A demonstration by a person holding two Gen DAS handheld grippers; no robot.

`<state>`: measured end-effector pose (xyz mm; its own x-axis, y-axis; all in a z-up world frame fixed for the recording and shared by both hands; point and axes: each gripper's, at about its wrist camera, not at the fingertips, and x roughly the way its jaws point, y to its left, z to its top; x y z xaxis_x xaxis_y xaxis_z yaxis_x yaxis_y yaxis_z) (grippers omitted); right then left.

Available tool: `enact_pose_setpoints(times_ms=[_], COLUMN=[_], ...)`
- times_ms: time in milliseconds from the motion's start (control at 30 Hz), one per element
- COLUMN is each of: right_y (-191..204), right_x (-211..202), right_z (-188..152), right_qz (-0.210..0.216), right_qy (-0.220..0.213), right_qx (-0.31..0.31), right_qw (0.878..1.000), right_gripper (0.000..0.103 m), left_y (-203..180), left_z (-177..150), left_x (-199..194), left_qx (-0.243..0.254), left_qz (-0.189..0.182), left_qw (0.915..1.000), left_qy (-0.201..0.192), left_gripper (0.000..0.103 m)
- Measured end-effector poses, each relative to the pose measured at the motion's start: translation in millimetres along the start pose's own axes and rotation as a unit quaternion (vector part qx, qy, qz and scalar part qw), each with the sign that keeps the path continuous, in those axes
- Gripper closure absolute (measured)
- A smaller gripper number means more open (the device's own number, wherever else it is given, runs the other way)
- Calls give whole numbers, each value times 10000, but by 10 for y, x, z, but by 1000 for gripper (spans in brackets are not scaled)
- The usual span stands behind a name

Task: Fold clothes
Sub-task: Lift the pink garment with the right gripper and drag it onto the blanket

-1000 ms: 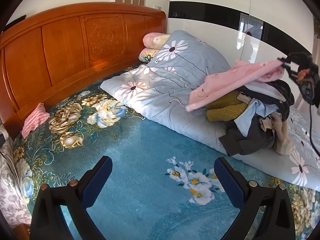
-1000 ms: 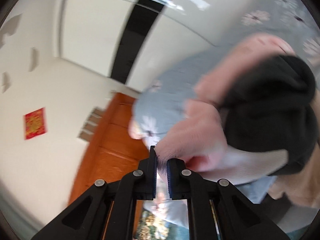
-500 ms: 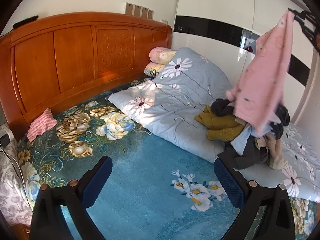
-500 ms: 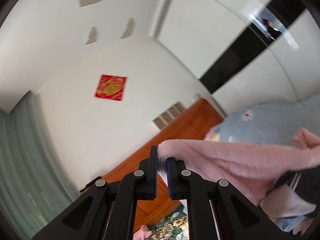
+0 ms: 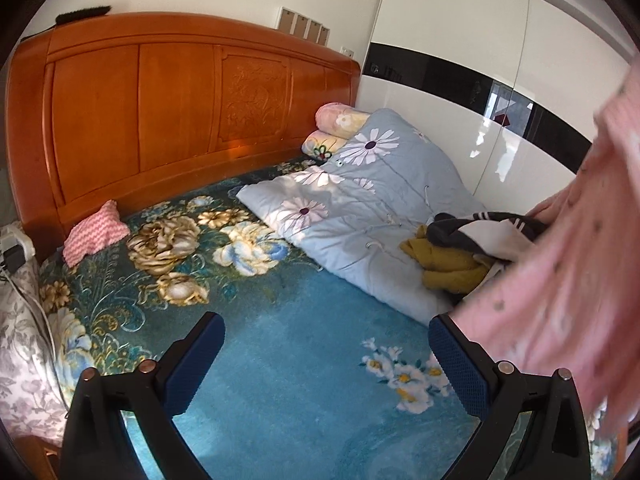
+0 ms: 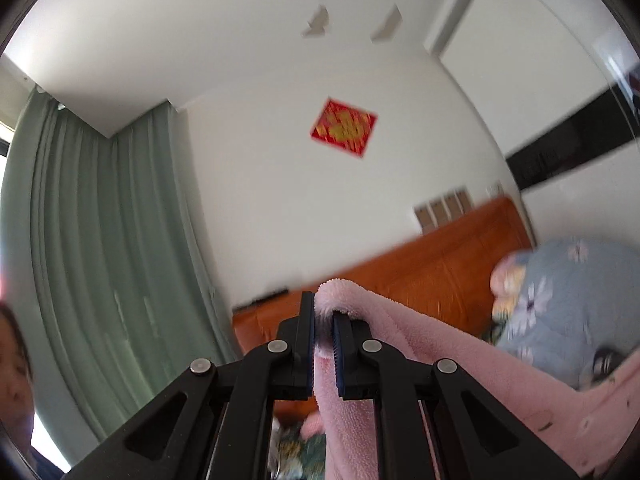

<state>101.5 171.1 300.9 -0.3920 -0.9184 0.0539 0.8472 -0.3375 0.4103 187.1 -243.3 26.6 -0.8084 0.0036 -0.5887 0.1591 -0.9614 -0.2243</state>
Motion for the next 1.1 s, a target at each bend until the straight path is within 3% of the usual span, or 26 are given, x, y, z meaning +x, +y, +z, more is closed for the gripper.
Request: enact_pose_setpoints(times_ms=[67,133,233,367,500,700,867,933,1000,1100], right_y=[-218,-539,-1088,-1455,-1823,-2318,-2477,-2474,-2480,-2566], right_x=[-54,-145,-328,-948,-1568,-2485,-3254,-3524,-3588,-3269], right_z=[-570,-1198,-2190,-2768,-3345,-4173,-4449,-4436,-4390,-4242], right_qz=[-350,-841,-1762,-2970,-4114,-5595,-6571,-6769,-6817,-6307], right_qy=[527,1069,1862,2139,2369,2640,2823,2698,2635,2332], right_qx=[343,870,1752,2362,2922,3589,3639,3822,3775,3620], right_qw=[9974,9869,9506,9001,8302,6989,5967,5683,5687,6456], right_gripper=[95,95,95,95,95,96,102,102,101,100], left_y=[94,168,229,146,-24,-292,-581,-705,-832,-1014], left_z=[-94,-180,-300,-484,-644,-875,-1124,-1189,-1253,-1333], left_x=[4,45,162,328,446,674,839,901,965,1078], left_qx=[-18,-42,-128,-200,-135,-265,-171,-119,-62,-40], left_qz=[1,-12,-74,-254,-410,-653,-784,-868,-946,-1056], left_qw=[10000,9998,9990,9969,9949,9896,9834,9812,9788,9732], left_qy=[92,210,420,724,907,1254,1628,1720,1816,2044], left_gripper=[0,0,0,0,0,0,0,0,0,0])
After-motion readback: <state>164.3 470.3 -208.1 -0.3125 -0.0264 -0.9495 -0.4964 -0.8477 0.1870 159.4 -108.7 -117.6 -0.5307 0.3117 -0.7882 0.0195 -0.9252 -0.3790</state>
